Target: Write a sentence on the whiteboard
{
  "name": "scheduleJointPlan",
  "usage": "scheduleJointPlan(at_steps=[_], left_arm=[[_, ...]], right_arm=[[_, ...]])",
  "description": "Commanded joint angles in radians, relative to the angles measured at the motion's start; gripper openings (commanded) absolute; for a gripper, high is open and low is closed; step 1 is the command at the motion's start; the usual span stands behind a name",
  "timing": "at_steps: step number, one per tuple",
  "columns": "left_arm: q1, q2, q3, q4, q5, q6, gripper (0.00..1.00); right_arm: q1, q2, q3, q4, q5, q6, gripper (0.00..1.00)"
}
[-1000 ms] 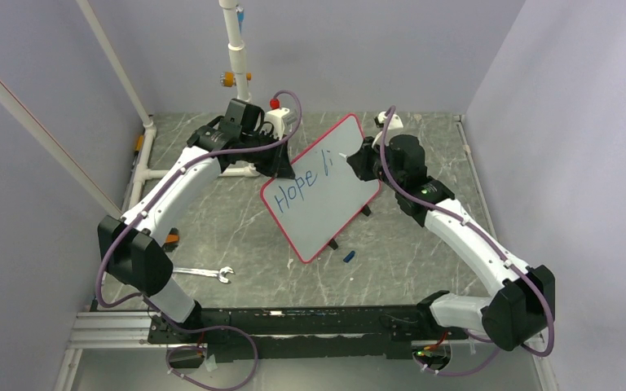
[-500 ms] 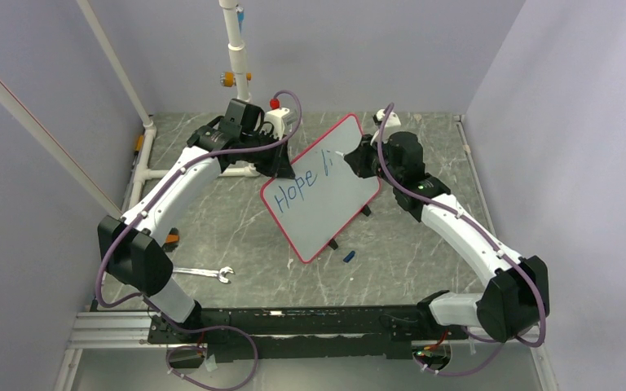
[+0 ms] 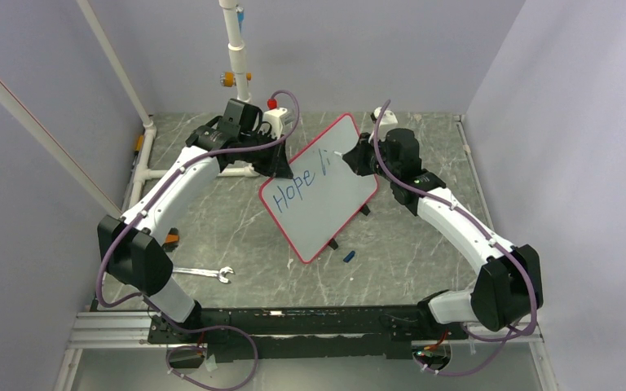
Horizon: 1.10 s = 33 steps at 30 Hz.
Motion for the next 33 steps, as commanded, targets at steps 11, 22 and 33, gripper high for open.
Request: scheduleJointPlan(at_steps=[11, 22, 33], left_arm=[[-0.001, 0.008, -0.008, 0.009, -0.14, 0.131, 0.0], [-0.002, 0.008, -0.008, 0.008, -0.143, 0.131, 0.0], [-0.001, 0.006, -0.009, 0.009, -0.143, 0.132, 0.0]], right_arm=[[0.0, 0.012, 0.024, 0.06, -0.118, 0.012, 0.0], [0.002, -0.007, -0.035, 0.034, -0.078, 0.016, 0.0], [0.001, -0.025, -0.044, -0.008, -0.02, 0.013, 0.0]])
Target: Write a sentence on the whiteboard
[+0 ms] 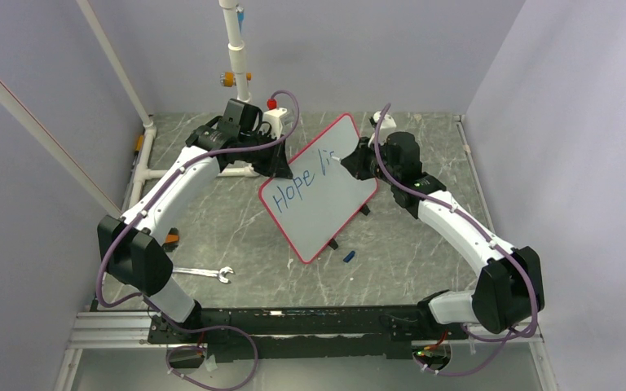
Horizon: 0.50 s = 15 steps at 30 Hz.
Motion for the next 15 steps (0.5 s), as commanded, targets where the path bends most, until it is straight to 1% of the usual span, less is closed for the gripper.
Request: scheduleJointPlan(at_steps=[1, 6, 15], left_arm=[[-0.003, 0.007, -0.009, 0.013, -0.138, 0.133, 0.0], [-0.003, 0.006, -0.009, 0.012, -0.136, 0.132, 0.0], [-0.002, 0.007, -0.01, 0.012, -0.136, 0.133, 0.0]], right_arm=[[0.004, -0.011, -0.005, -0.029, 0.049, 0.007, 0.0], [0.004, -0.001, 0.015, -0.03, 0.066, 0.004, 0.0], [0.002, 0.039, 0.101, -0.024, 0.055, 0.018, 0.0]])
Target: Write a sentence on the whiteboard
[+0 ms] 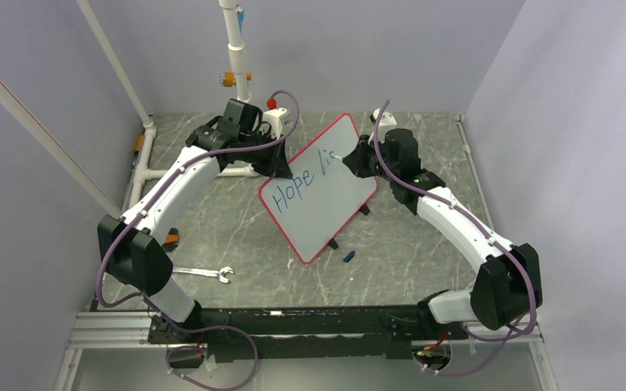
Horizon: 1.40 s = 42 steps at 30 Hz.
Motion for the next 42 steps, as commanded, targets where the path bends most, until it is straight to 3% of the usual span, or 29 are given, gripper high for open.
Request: scheduleJointPlan(at_steps=[1, 9, 31, 42], left_arm=[[-0.003, 0.007, -0.01, 0.012, -0.136, 0.133, 0.0], [-0.004, 0.005, -0.01, 0.012, -0.139, 0.134, 0.0], [-0.004, 0.005, -0.012, 0.013, -0.143, 0.134, 0.0], [-0.003, 0.006, -0.014, 0.013, -0.145, 0.134, 0.0]], right_arm=[[0.003, 0.026, 0.075, 0.03, 0.007, 0.014, 0.0], [0.003, 0.041, 0.09, 0.03, -0.005, 0.019, 0.0], [0.005, -0.039, -0.098, 0.016, -0.02, 0.034, 0.0], [0.007, -0.039, -0.075, 0.02, -0.065, 0.056, 0.0]])
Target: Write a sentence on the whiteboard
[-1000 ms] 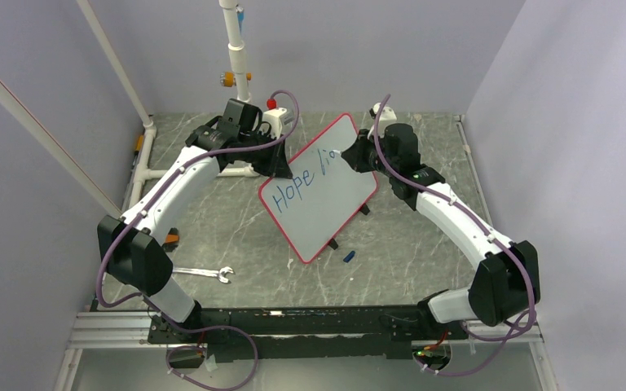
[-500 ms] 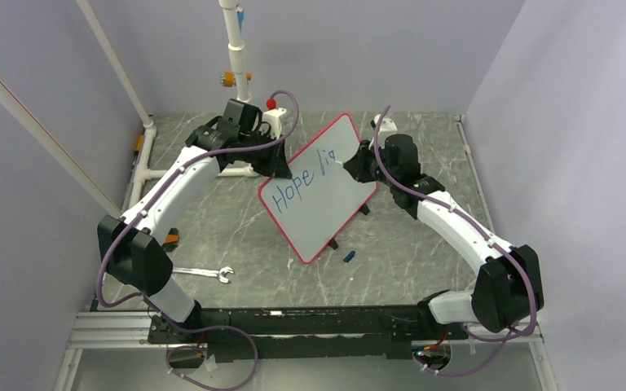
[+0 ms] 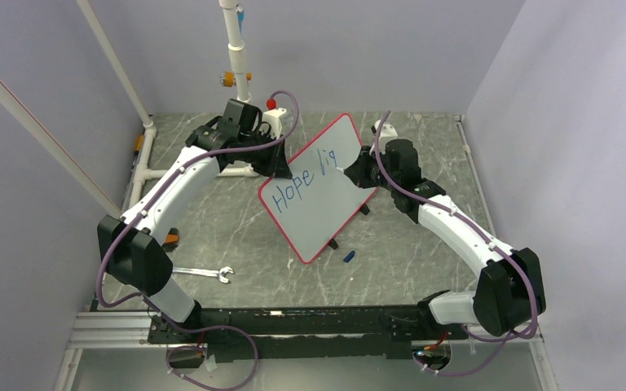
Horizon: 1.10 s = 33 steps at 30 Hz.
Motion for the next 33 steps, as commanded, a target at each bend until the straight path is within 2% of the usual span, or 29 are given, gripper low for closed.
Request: scheduleJointPlan(at_steps=[1, 11, 23, 33], left_arm=[[-0.004, 0.006, -0.011, 0.014, -0.14, 0.134, 0.0], [-0.004, 0.006, -0.011, 0.01, -0.156, 0.134, 0.0], [-0.005, 0.003, -0.011, 0.009, -0.154, 0.136, 0.0], [-0.005, 0.0, -0.014, 0.011, -0.151, 0.136, 0.0]], right_arm=[[0.007, -0.004, 0.023, 0.008, -0.062, 0.026, 0.0], [0.007, 0.008, 0.108, -0.006, -0.078, 0.03, 0.0], [0.008, -0.09, 0.147, -0.034, 0.002, 0.023, 0.0], [0.005, -0.028, 0.217, -0.042, 0.075, 0.013, 0.0]])
